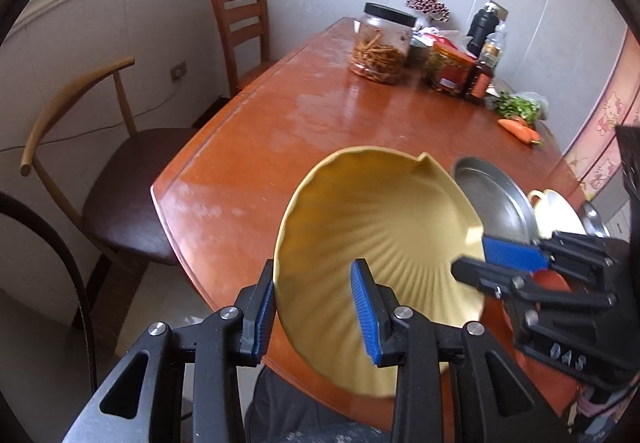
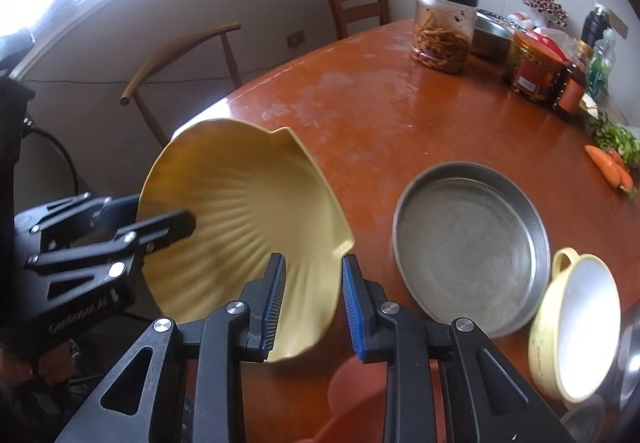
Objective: Organize plates and bowls
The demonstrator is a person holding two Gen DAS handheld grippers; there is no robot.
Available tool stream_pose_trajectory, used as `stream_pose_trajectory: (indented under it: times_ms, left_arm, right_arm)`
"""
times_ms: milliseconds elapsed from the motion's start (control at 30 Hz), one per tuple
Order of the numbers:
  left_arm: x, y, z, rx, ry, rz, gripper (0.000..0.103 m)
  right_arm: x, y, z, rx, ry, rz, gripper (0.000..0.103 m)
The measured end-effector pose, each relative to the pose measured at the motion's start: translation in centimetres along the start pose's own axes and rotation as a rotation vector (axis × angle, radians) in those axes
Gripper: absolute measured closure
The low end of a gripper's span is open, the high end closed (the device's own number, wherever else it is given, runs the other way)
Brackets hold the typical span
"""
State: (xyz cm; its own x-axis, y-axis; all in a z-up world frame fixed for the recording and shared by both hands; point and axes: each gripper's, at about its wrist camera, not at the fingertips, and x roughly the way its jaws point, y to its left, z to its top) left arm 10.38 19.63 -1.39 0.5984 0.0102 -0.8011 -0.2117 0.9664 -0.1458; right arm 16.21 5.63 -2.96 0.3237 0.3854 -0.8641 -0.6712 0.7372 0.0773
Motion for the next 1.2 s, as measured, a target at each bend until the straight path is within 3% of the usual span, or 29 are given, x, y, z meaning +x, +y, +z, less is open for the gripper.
stream_pose_trajectory:
  times_ms: [267, 667, 933, 1000, 1067, 1200]
  left_arm:
    - [2.8, 0.4, 1.4, 0.007, 0.029, 0.038, 0.066]
    - [4.8, 1.2, 2.4, -0.012, 0.025, 0.049, 0.066]
    - [1.7, 2.3, 2.7, -0.059, -0.061, 0.077, 0.055]
    - [0.2, 2.2, 2.6, -0.063, -0.087, 0.064, 0.052]
    - [-1.6, 1.5, 2.3, -0.054, -0.115, 0.045, 0.044]
    - [-4.1, -0.5, 1.3, -0.015, -0.143, -0.002, 0.042]
  right_arm:
    - [2.0, 0.2, -0.1, 0.016, 0.042, 0.019, 0.072]
    - [2.2, 0.0, -0.3, 0.043, 0.023, 0.052, 0.067]
    - [-0.9, -1.3, -0.6, 0.077, -0.064, 0.040, 0.065]
    - [-2.6, -1.9, -1.0, 0.089, -0.095, 0.031, 0.063]
    - [-4.2, -2.5, -1.7, 0.101, -0.122, 0.020, 0.052]
    - [-7.7, -3.7, -4.0, 0.139, -0.167, -0.004, 0.050]
